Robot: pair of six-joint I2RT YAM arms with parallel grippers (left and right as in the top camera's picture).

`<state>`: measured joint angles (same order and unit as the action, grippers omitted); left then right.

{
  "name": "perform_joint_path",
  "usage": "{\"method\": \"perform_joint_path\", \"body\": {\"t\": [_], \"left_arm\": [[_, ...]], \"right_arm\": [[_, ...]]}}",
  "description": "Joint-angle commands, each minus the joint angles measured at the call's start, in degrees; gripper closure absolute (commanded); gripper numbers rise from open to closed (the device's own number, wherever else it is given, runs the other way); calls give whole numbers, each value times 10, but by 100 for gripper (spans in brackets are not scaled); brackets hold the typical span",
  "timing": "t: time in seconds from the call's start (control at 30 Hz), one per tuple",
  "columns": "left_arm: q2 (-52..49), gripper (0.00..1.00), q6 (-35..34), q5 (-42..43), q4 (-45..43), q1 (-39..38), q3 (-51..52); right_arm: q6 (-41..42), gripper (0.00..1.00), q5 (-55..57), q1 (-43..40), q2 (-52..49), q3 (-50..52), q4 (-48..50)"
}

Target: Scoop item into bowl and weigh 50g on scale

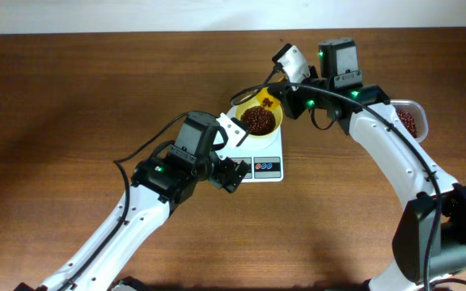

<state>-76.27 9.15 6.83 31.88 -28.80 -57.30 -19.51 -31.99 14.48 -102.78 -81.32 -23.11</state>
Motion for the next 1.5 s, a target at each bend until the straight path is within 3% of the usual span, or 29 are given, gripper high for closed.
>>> {"method": "perform_joint_path", "body": {"t": [0.0,1.47], "left_arm": [[11,1,-7,4,-1,2,-1],[11,1,-7,4,-1,2,-1]], "right_arm": [[2,96,14,9,11,-10,5],[-11,96,12,9,9,-3,10]]}}
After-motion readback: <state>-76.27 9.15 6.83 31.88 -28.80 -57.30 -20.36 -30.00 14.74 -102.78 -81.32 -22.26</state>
